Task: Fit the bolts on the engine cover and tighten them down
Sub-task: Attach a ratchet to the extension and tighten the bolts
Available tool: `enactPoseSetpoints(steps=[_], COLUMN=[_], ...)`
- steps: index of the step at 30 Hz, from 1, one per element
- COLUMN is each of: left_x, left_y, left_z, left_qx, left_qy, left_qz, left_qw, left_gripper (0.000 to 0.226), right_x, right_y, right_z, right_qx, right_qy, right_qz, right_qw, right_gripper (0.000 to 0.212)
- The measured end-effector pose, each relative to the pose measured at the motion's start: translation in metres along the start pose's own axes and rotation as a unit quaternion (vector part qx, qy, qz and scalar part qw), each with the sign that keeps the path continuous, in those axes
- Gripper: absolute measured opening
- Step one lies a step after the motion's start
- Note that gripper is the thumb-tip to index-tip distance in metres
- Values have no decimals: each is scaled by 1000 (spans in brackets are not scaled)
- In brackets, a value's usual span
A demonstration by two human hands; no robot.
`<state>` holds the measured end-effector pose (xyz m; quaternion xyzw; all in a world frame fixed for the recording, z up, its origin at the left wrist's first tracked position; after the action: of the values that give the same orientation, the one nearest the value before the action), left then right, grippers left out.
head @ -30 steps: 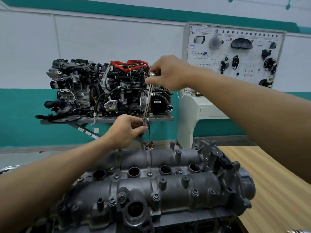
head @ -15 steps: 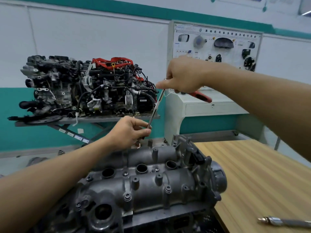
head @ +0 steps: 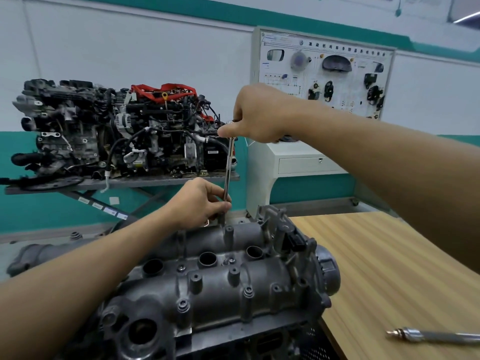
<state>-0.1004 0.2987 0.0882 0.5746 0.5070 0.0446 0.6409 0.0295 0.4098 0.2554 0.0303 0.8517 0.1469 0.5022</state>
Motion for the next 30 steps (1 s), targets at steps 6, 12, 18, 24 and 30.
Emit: enactPoseSetpoints(steps=[6, 12, 18, 24, 30], left_x=[1, 0, -3, -5, -1], left_y=[-5, -2, 1, 4, 5], left_z=[-2, 2, 7, 9, 9], left_qx=[5, 9, -17, -20, -9], left_qy=[-1, 7, -49, -112, -109], left_qz=[-10, -32, 15, 46, 21], left_qw=[1000, 999, 999, 992, 994], left_gripper=[12, 7, 6, 5, 9], right_x=[5, -6, 13, 7, 6], right_y=[-4, 0, 6, 23, 25], right_z=[-2, -4, -2, 3, 10], right_qx=[30, -53, -93, -94, -66], right_qy=[37, -58, -32, -54, -33], right_qz=[53, 15, -128, -122, 30], right_qw=[997, 997, 987, 987, 997], right_gripper=[57, 54, 32, 28, 55])
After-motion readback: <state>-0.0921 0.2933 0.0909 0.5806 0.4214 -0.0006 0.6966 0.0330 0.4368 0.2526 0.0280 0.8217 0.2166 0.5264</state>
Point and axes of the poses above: each hand's wrist, its own z-axis away from the middle knuckle, its own x-axis out of the palm, y = z × x, the point moved 1 cm from there along -z, towards the middle knuckle, and after that the axes turned 15 degrees about -x, right-handed, at the moved point
